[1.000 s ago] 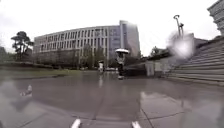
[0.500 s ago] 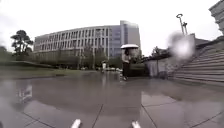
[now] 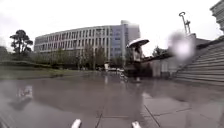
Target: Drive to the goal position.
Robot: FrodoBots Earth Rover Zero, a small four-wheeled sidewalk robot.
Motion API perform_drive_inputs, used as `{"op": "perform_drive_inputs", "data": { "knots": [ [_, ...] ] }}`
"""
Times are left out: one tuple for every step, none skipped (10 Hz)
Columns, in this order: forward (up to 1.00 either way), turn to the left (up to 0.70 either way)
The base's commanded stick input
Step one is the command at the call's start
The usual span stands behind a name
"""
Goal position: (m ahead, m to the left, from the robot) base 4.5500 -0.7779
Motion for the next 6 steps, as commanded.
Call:
{"op": "perform_drive_inputs", "data": {
  "knots": [
    [0.7, 0.0],
    [0.7, 0.0],
    [0.7, 0.0],
    [0.7, 0.0],
    [0.7, 0.0],
    [0.7, 0.0]
  ]
}}
